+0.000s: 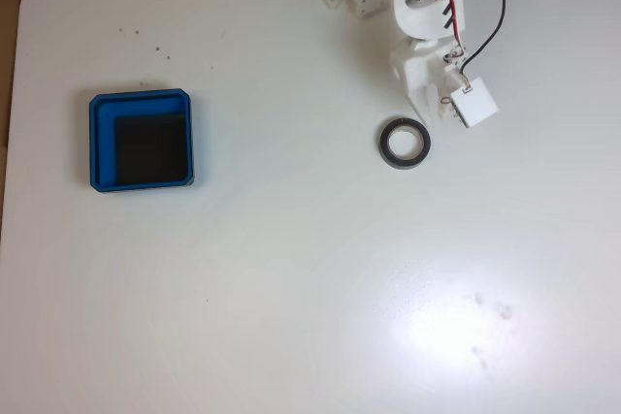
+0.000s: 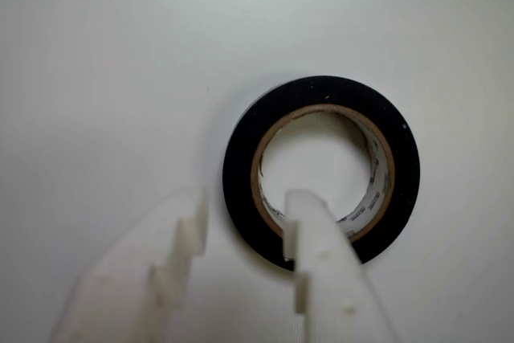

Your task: Pick the black tape roll and drop it in the blue box

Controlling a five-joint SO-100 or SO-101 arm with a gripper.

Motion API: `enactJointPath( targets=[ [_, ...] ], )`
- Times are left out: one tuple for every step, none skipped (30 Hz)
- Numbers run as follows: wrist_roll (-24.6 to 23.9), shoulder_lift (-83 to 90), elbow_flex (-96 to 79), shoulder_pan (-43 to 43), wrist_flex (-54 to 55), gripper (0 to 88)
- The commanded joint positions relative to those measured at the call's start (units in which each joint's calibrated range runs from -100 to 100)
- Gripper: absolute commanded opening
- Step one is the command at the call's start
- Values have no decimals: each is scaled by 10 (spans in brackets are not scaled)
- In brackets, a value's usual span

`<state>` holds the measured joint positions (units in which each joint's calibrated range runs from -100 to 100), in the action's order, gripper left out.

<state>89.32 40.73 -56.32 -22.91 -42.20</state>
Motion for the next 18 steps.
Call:
enactJointPath(
  targets=[
    [1, -29, 60, -3, 2, 37],
    [2, -38, 66, -3, 2, 37],
    [2, -45, 72, -3, 2, 37],
    [2, -54, 77, -3, 0, 37],
    [2, -60, 83, -3, -7, 37],
    [2, -66, 91, -3, -20, 37],
    [2, -71, 101, -3, -40, 37],
    [2, -75, 113, -2, -64, 37],
    [2, -78, 127, -2, -92, 37],
    [2, -81, 141, -1, -123, 37],
    [2, -86, 154, 0, -151, 37],
    [2, -93, 168, 2, -177, 37],
    [2, -102, 180, 2, -197, 37],
    [2, -112, 190, 2, -209, 37],
    [2, -123, 200, 2, -218, 37],
    [2, -135, 211, 2, -221, 39],
    [2, -146, 221, 0, -221, 43],
    [2, -156, 230, -1, -221, 52]
  ],
)
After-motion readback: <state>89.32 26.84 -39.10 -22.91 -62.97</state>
